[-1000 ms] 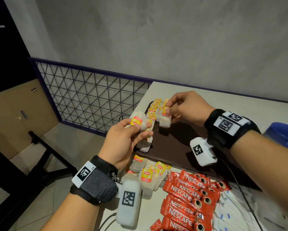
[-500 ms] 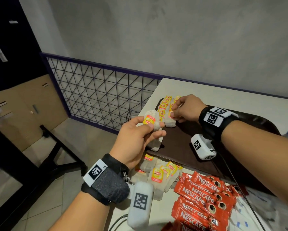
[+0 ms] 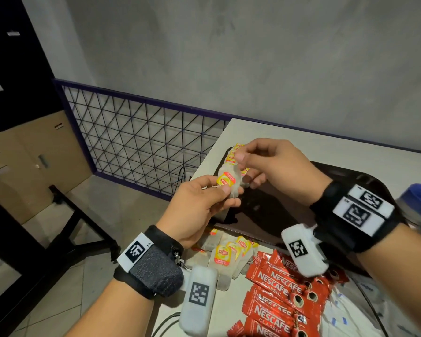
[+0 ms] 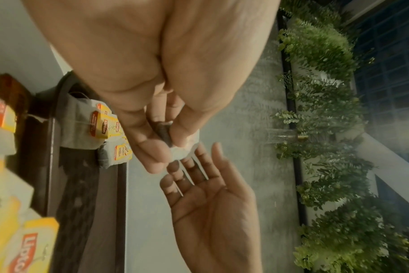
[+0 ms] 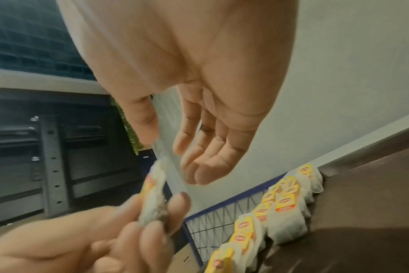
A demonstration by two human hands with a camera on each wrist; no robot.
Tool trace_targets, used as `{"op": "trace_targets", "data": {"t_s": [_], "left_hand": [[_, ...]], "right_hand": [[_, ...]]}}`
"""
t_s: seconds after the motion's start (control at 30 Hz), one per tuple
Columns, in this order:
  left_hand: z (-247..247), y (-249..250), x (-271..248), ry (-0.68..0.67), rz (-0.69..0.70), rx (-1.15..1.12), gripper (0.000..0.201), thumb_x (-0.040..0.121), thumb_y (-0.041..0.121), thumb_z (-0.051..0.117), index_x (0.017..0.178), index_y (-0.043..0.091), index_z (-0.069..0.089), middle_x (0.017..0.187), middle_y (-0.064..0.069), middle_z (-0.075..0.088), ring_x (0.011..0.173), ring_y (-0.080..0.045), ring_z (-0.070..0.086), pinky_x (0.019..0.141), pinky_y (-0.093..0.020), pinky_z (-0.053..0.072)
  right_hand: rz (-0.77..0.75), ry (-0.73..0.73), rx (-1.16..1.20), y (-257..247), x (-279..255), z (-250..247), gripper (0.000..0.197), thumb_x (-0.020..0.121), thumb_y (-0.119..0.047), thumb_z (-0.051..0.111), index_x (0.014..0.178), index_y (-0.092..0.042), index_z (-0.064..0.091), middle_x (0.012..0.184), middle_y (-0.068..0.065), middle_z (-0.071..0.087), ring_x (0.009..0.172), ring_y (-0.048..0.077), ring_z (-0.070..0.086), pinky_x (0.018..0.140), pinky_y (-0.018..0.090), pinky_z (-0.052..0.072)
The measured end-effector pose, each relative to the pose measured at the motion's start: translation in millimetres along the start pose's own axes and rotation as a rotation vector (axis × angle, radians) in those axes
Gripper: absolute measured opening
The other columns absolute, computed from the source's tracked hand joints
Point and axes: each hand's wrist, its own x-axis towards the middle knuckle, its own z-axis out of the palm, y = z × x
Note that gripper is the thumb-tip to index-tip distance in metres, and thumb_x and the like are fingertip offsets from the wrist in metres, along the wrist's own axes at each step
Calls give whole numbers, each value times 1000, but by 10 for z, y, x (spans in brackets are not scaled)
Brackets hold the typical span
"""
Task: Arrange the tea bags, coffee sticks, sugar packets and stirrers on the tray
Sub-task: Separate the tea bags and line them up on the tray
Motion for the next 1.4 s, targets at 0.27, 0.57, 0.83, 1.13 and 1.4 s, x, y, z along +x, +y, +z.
{"op": "trace_targets", "data": {"t_s": [0.27, 0.57, 0.83, 1.13, 1.4], "left_hand": [[59, -33, -54, -96, -39, 119, 22, 93, 12, 67, 104, -7, 63, 90, -20, 72, 73, -22, 68, 67, -22, 57], [49, -46, -45, -105, -64, 78, 40, 93, 25, 65, 103, -13, 62, 96, -21, 68, 78, -27, 71, 68, -24, 61], [65, -29, -68, -150, -93, 120, 17, 93, 15, 63, 96, 3, 75, 99, -24, 73, 92, -32, 74, 76, -28, 63], [90, -8, -93, -175, -100, 37, 17, 95, 16, 61, 94, 4, 74, 92, -26, 72, 85, -36, 75, 70, -30, 64], [79, -47, -70, -180, -93, 52, 18, 90, 8, 65, 103, -4, 65, 98, -30, 71, 90, -40, 75, 74, -32, 64]], "right_hand": [[-136, -58, -144, 26, -446, 7, 28, 90, -8, 77, 102, -33, 75, 96, -1, 74, 81, 26, 74, 78, 43, 63], [-99, 20, -128, 60, -641, -42, 21, 89, -8, 78, 98, -27, 78, 92, 3, 76, 75, 25, 75, 76, 48, 63], [-67, 70, -32, 100, -708, -65, 20, 90, -1, 75, 99, -19, 77, 91, 6, 75, 71, 21, 75, 70, 27, 61], [-95, -4, -174, 43, -763, -62, 27, 90, -10, 78, 101, -34, 79, 98, -1, 75, 77, 18, 76, 78, 37, 63], [-25, 71, -133, 62, -738, -48, 9, 92, -11, 76, 91, -20, 74, 85, 2, 76, 66, 17, 75, 64, 20, 57]]}}
